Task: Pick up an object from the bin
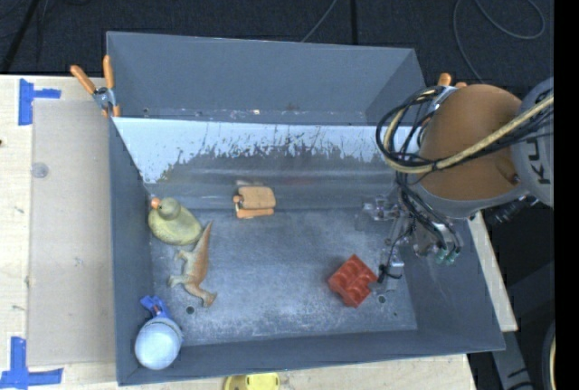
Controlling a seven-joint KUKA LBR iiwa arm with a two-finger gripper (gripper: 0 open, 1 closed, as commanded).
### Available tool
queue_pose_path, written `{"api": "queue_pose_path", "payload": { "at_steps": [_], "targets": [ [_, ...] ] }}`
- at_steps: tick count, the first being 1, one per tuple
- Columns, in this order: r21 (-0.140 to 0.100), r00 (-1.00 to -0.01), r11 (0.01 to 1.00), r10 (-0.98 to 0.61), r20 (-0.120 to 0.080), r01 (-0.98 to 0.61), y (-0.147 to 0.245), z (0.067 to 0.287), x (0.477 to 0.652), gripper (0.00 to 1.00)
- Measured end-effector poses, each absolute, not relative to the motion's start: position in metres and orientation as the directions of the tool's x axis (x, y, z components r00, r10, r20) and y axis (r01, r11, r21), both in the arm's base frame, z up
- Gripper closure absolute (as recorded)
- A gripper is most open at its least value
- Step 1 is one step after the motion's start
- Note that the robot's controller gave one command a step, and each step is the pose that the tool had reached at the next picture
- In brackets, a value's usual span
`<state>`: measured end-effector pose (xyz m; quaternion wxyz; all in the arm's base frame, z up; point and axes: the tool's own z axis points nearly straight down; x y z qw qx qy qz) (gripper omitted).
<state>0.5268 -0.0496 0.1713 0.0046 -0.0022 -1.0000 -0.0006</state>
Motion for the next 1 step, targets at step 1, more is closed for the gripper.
{"api": "queue_pose_path", "payload": {
  "at_steps": [1],
  "targets": [
    [0.0, -1.0, 1.0, 0.003, 0.002, 0.003, -0.0496, 0.1757, 0.5284, 0.0]
  ]
}}
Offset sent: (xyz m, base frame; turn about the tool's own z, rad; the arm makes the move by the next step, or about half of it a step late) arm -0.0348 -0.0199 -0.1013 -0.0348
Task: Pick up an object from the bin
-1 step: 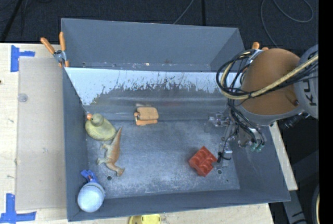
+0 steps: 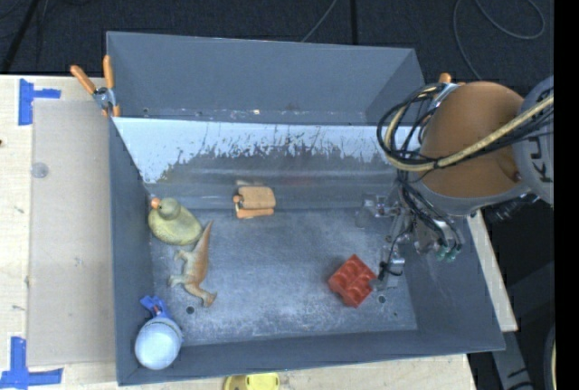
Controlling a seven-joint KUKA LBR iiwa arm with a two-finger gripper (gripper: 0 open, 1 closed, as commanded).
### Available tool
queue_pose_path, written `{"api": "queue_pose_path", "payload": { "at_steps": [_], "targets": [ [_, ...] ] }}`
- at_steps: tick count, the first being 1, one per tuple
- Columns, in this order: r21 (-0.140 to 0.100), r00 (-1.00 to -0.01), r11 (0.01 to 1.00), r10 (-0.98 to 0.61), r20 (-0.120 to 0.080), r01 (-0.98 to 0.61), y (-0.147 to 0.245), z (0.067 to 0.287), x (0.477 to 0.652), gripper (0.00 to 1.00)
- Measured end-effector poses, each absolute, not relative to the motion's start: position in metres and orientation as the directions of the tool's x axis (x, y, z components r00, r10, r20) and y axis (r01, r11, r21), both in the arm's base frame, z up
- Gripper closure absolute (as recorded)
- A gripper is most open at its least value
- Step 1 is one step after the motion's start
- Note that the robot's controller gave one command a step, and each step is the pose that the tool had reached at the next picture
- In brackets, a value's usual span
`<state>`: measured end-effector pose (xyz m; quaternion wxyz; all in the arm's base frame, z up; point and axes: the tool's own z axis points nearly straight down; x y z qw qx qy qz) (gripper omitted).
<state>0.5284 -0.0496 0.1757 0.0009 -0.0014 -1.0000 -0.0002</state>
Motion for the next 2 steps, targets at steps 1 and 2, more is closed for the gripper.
{"api": "queue_pose_path", "payload": {
  "at_steps": [1, 2],
  "targets": [
    [0.001, -1.0, 1.0, -0.016, 0.002, -0.016, -0.061, 0.116, 0.508, 0.0],
    [0.002, -0.999, 0.999, 0.038, 0.0, 0.038, -0.062, 0.084, 0.503, 0.0]
  ]
}}
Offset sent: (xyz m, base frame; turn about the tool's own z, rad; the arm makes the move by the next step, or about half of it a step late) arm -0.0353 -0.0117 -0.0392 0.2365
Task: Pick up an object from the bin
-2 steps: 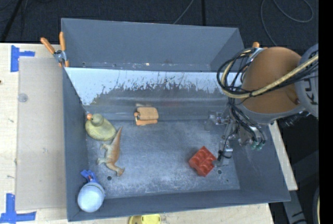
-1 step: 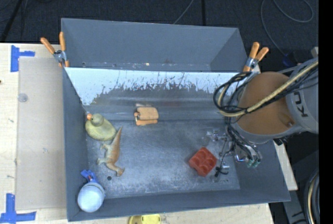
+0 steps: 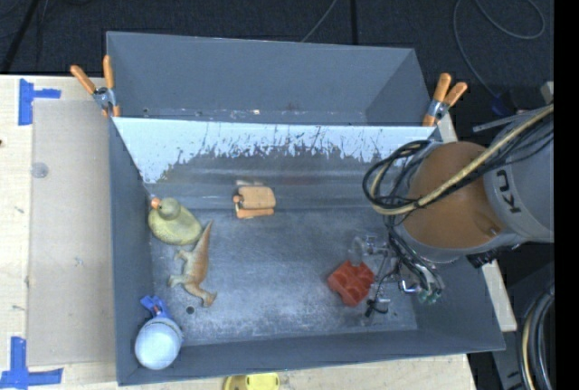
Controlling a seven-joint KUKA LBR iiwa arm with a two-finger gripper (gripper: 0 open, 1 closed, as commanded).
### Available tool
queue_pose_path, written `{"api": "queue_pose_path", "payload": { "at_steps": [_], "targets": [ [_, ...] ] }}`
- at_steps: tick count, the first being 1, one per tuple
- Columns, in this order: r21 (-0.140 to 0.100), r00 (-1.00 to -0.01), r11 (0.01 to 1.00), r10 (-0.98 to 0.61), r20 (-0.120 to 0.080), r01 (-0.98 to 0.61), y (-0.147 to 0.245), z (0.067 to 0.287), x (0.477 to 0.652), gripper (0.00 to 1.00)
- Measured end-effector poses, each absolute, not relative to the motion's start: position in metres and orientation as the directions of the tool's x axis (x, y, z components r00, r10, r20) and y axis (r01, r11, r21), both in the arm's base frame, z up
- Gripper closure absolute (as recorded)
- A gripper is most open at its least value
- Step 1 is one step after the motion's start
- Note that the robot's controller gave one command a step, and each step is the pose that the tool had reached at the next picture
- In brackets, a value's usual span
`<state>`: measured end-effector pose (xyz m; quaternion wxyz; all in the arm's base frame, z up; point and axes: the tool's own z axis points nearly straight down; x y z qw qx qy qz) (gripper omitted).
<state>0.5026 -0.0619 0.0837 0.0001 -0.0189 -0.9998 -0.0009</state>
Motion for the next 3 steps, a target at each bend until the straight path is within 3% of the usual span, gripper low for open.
{"api": "queue_pose_path", "payload": {
  "at_steps": [1, 2, 3],
  "targets": [
    [0.001, -0.976, 0.976, 0.218, 0.004, 0.218, -0.062, 0.101, 0.505, 0.0],
    [0.001, -0.983, 0.983, 0.183, -0.003, 0.183, -0.058, 0.081, 0.5, 0.0],
    [0.0, -0.875, 0.875, 0.483, 0.003, 0.483, -0.065, 0.071, 0.505, 1.0]
  ]
}}
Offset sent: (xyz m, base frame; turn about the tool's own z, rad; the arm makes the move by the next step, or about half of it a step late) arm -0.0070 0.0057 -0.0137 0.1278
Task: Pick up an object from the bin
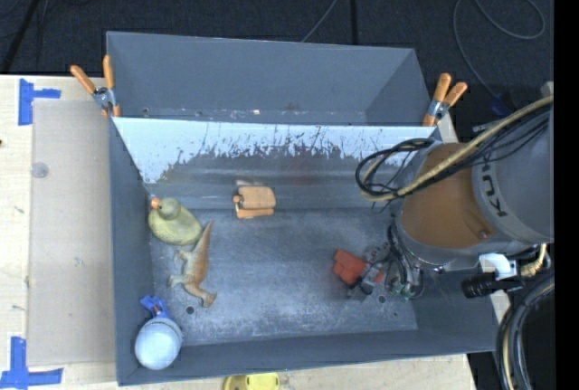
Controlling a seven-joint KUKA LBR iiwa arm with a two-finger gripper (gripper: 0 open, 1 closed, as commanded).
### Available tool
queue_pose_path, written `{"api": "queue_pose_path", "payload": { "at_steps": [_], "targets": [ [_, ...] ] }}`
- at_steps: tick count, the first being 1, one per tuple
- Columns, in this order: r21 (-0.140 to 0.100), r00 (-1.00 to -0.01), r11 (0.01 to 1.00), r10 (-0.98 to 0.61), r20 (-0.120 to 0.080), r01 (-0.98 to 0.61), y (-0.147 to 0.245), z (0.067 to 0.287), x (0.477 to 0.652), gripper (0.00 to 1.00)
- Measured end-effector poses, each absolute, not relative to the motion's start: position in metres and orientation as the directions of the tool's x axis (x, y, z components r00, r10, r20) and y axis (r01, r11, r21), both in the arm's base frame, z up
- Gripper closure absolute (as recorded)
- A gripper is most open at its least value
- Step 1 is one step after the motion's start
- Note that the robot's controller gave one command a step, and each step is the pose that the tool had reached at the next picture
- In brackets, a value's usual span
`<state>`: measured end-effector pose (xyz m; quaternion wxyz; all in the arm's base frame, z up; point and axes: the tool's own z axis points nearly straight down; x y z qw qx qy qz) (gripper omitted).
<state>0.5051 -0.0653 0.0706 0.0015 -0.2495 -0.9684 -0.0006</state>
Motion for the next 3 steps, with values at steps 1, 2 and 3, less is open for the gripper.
{"api": "queue_pose_path", "payload": {
  "at_steps": [1, 2, 3],
  "targets": [
    [0.0, -0.876, 0.876, 0.483, 0.003, 0.483, -0.065, 0.071, 0.505, 1.0],
    [-0.001, -0.876, 0.876, 0.482, 0.008, 0.482, -0.065, 0.075, 0.504, 1.0],
    [-0.004, -0.876, 0.876, 0.483, 0.015, 0.483, -0.065, 0.092, 0.502, 1.0]
  ]
}}
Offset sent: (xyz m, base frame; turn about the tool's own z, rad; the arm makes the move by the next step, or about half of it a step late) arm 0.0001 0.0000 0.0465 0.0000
